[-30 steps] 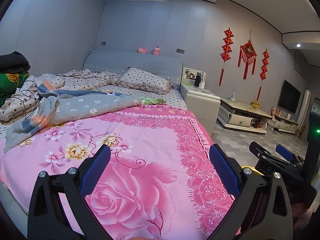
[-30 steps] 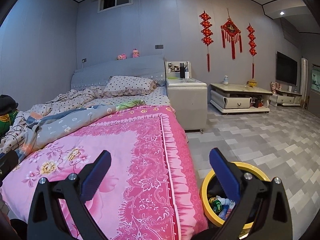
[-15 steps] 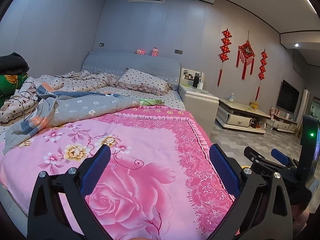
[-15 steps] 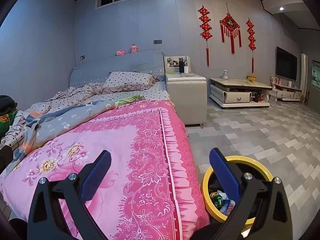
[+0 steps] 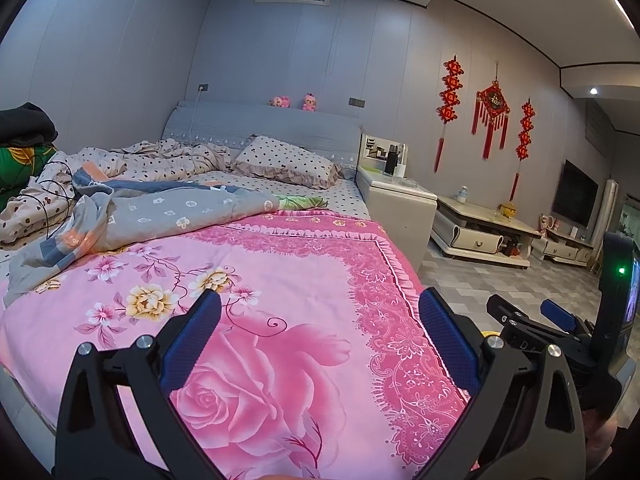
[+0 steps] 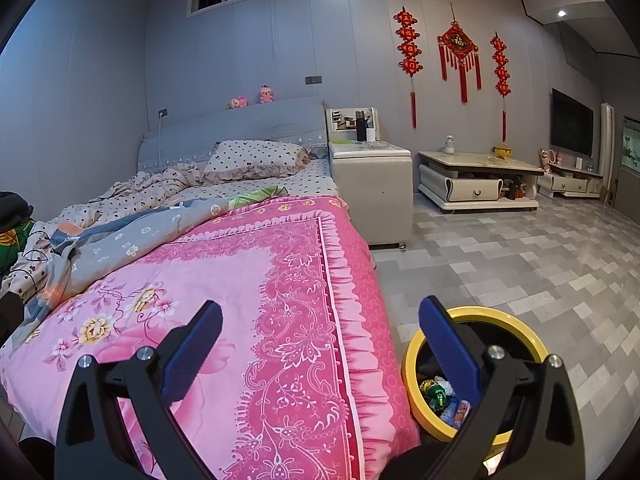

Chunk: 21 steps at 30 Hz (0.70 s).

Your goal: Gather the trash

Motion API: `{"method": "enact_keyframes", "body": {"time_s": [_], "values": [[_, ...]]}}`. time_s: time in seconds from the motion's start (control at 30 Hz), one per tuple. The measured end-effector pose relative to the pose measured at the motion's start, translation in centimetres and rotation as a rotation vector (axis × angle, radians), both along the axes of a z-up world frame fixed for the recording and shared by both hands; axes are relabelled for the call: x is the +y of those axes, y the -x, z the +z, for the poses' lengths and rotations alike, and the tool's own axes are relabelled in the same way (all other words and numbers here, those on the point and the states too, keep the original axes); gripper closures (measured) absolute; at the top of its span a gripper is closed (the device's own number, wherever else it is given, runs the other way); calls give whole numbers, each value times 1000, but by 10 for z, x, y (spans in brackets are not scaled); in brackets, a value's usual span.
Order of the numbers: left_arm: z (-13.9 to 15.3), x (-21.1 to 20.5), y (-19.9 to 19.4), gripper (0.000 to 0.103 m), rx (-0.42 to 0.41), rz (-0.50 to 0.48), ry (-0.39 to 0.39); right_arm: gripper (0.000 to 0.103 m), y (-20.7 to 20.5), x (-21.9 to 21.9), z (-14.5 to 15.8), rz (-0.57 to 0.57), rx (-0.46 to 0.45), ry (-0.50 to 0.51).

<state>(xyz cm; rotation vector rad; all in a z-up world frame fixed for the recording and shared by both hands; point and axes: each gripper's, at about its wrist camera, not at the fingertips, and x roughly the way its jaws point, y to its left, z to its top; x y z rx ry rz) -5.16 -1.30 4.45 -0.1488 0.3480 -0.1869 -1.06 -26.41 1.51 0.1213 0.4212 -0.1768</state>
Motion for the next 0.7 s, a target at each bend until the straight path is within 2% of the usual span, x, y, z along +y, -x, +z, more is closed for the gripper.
{"method": "enact_keyframes", "body": {"time_s": [0.7], "values": [[-1,-2,-3,8,8,-7,3,8,-2,0,-5,-3,20,-6]]}}
